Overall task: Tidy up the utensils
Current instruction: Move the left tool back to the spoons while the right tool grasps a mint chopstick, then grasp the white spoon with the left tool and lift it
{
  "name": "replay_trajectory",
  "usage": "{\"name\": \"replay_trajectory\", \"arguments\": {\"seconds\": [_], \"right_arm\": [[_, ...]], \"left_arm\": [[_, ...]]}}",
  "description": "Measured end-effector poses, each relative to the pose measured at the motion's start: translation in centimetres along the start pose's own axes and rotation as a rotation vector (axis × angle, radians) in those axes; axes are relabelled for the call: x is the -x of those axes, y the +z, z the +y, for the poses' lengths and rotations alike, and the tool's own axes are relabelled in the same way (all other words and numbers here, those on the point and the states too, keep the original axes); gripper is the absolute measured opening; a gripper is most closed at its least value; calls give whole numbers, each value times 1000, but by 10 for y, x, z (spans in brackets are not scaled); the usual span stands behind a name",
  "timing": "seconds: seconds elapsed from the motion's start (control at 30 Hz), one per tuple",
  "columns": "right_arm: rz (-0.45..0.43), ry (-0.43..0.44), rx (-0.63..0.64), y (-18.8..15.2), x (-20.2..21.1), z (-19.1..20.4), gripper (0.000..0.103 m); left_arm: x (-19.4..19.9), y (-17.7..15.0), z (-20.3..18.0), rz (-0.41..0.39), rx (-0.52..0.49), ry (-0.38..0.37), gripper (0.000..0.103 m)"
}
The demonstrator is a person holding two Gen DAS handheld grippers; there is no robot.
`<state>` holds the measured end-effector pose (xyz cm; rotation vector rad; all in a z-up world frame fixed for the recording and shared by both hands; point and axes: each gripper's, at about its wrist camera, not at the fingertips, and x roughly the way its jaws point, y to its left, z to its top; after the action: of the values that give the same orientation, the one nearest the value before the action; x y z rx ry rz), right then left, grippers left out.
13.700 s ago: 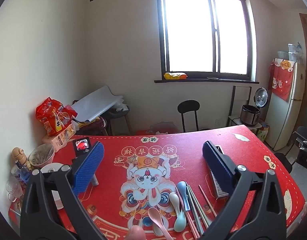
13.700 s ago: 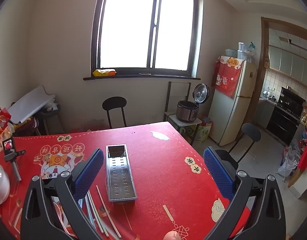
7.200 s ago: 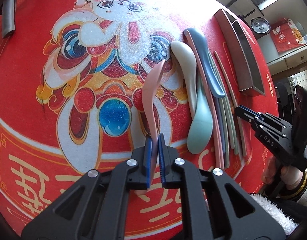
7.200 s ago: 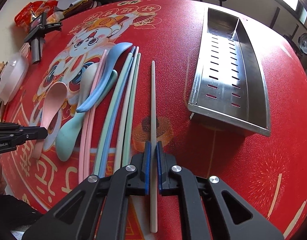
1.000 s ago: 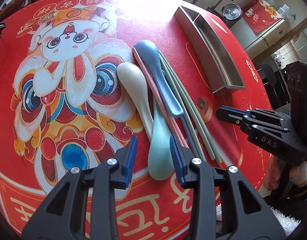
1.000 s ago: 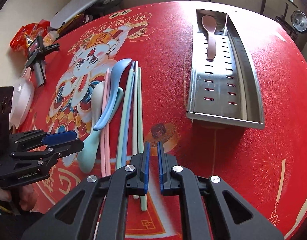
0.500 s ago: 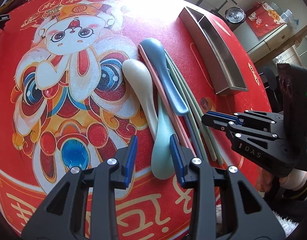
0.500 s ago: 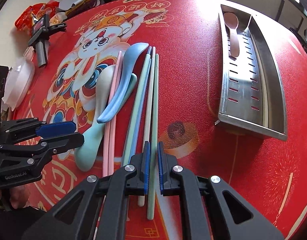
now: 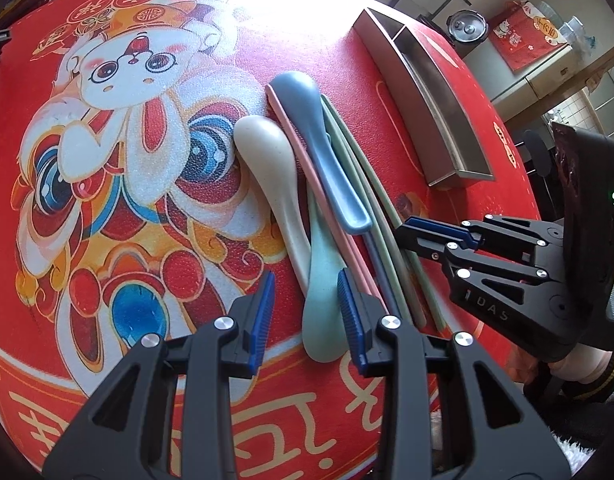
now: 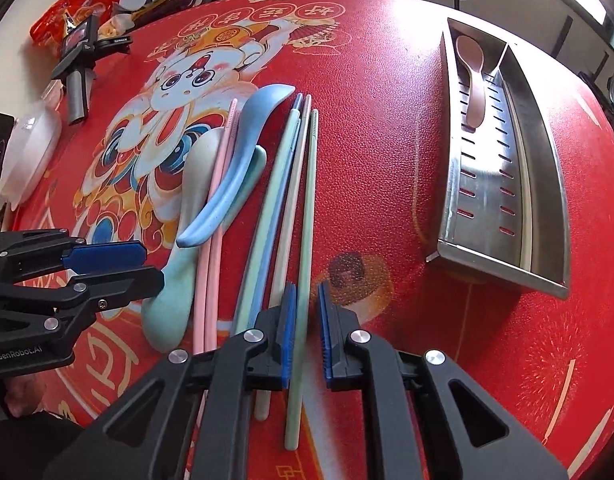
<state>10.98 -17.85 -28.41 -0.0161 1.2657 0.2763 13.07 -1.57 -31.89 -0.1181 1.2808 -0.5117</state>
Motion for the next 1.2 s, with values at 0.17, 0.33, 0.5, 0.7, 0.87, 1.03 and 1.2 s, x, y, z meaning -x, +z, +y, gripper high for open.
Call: {"name": "replay_trajectory", "arguments": {"seconds": [0.17,0.33,0.5,0.7,0.87,1.03,1.2], "right_arm": [[0,16,-26,-3,1,-5,7],[-2,17,-29,-3,1,-4,7],[-2,17,-28,-4,1,-4,7],[-3,17,-27,-4,2,-5,7],[-3,17,-27,-4,2,-5,7],[-5,16,-28,-4,3,-4,7],[-5,20,-30,-4,3,-4,7]], "left_arm": [[-6,4,-6,16,-10,-29,29],[-13,15,-6,16,16,-28,29],[-15,28,4,-5,84,-9,29],[-22,40,9,-34,105,8,29],[-28,50,6,-51,82,21,29],[-32,54,3,-71,79,26,28],[-34,54,-1,-52,72,17,21]]}}
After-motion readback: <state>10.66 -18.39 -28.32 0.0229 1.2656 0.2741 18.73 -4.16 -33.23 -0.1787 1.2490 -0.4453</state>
